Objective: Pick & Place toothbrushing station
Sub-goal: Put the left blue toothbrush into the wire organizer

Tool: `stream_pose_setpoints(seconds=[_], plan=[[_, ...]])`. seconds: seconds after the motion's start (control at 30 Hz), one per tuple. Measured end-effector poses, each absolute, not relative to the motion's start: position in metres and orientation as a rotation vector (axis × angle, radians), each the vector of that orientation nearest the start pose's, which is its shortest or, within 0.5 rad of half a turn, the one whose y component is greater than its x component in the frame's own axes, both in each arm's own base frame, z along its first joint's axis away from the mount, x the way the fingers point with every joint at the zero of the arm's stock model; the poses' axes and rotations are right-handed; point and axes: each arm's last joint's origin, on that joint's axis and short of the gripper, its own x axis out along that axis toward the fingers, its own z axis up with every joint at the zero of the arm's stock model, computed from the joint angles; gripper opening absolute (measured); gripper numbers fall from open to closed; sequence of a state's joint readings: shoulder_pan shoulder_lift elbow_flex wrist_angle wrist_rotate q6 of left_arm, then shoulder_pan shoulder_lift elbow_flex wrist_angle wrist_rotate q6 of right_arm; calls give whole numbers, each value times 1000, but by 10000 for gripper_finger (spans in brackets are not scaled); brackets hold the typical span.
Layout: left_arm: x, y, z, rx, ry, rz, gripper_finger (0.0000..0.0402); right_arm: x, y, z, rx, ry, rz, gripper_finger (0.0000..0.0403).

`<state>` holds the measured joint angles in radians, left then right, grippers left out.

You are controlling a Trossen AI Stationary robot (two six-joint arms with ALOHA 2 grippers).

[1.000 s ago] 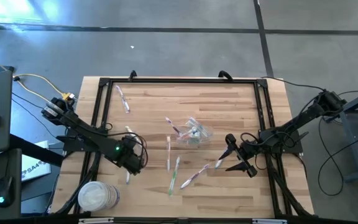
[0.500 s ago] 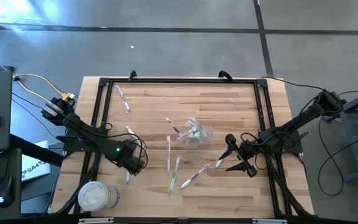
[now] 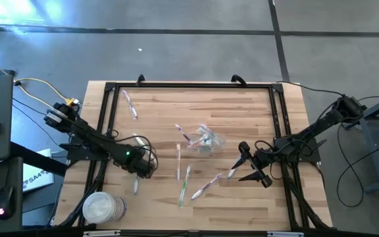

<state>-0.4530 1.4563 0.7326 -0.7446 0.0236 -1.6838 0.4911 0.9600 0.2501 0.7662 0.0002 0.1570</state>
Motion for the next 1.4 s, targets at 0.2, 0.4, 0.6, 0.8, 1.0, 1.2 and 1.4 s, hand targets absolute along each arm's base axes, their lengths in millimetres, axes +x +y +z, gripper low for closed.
stream_pose_setpoints(seconds=[0.2,0.4,0.6,0.8,1.0,1.2,1.4], plan=[[195,-94,143,-1045,1331,870,187,168,90,210,166,-9,493,226],[193,-93,140,-988,1347,835,187,168,90,210,166,-10,493,226],[193,-92,139,-977,1332,843,187,168,90,210,166,-9,493,226],[193,-92,139,-965,1328,842,186,168,90,210,166,-9,493,226],[192,-92,139,-925,1353,810,148,169,90,208,164,2,492,226],[191,-91,138,-912,1344,821,68,169,90,208,164,2,492,226],[192,-91,138,-872,1335,800,11,169,90,209,165,-2,492,226]])
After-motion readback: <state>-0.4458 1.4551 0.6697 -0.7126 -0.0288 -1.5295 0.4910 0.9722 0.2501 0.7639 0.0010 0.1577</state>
